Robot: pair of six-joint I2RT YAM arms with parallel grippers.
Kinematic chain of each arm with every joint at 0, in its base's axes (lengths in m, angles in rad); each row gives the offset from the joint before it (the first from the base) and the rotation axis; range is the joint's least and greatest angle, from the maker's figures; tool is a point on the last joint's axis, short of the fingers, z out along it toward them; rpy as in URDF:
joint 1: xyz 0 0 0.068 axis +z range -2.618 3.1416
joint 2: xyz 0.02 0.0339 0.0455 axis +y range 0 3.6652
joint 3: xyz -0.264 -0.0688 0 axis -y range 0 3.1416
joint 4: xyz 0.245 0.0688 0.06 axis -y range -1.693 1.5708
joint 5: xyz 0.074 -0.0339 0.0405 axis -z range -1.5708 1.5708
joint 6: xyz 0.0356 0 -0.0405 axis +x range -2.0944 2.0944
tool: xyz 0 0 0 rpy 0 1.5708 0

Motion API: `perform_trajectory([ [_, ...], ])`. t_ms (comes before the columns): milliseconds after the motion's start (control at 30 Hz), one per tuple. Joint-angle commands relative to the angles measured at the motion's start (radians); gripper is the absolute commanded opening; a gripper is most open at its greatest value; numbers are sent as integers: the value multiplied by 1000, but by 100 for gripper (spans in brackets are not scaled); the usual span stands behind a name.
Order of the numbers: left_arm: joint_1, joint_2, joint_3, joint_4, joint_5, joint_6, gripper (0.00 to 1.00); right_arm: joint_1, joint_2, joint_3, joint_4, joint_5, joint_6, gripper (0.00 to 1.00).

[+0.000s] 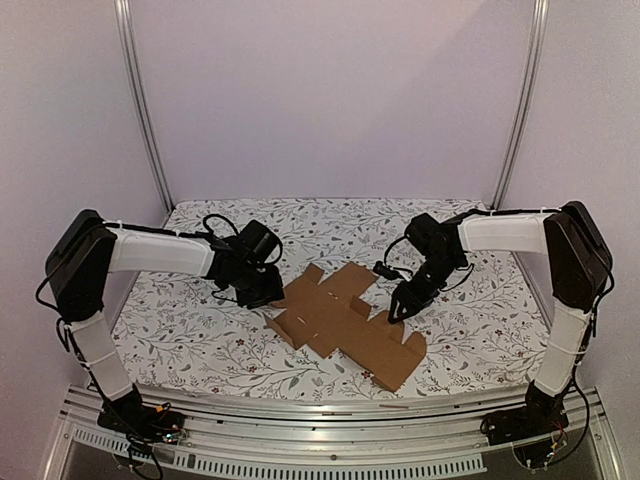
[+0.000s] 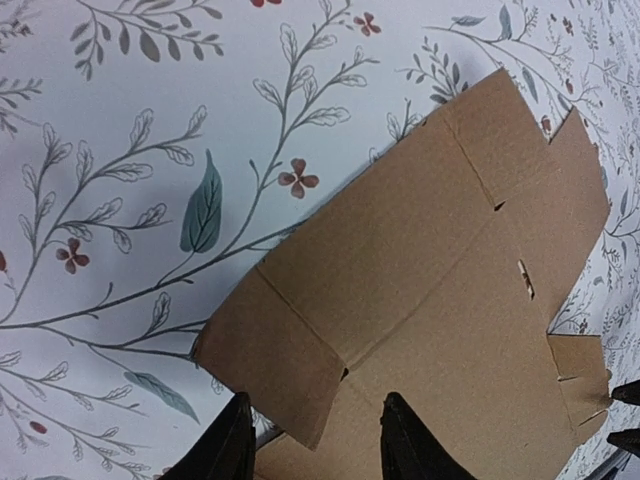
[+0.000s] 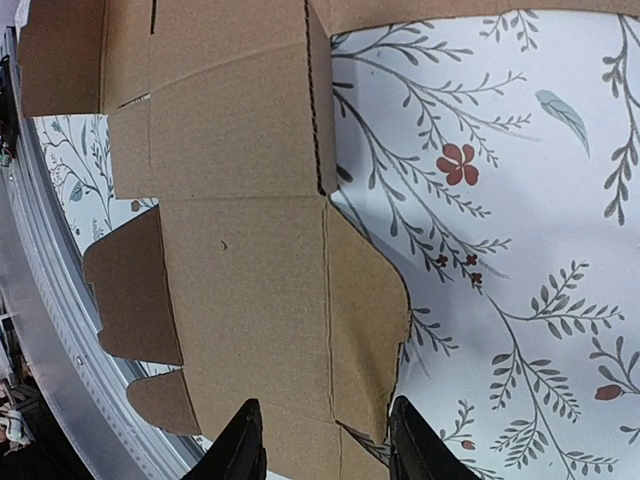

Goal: Fold the paper box

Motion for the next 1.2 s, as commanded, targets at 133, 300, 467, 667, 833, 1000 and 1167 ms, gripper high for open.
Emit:
perform_trajectory([
  [133,5,4,-3,35,36,-74,42,-4,-17,32,-30,-40,-44,43],
  [300,5,-13,-24,30,19,-95,42,-3,-6,38,-44,-59,-52,43],
  [467,5,-1,-20,37,21,-111,42,-4,-5,39,-52,-63,-57,43],
  [667,11,58,17,45,16,-108,41,-3,-3,41,-56,-71,-57,43],
  [833,20,98,35,67,21,-112,40,-3,-3,43,-60,-71,-61,43],
  [1000,26,127,60,93,0,-110,29,-3,2,45,-67,-75,-66,43],
  [1167,24,168,130,74,-10,-62,13,-3,5,45,-68,-72,-68,43],
])
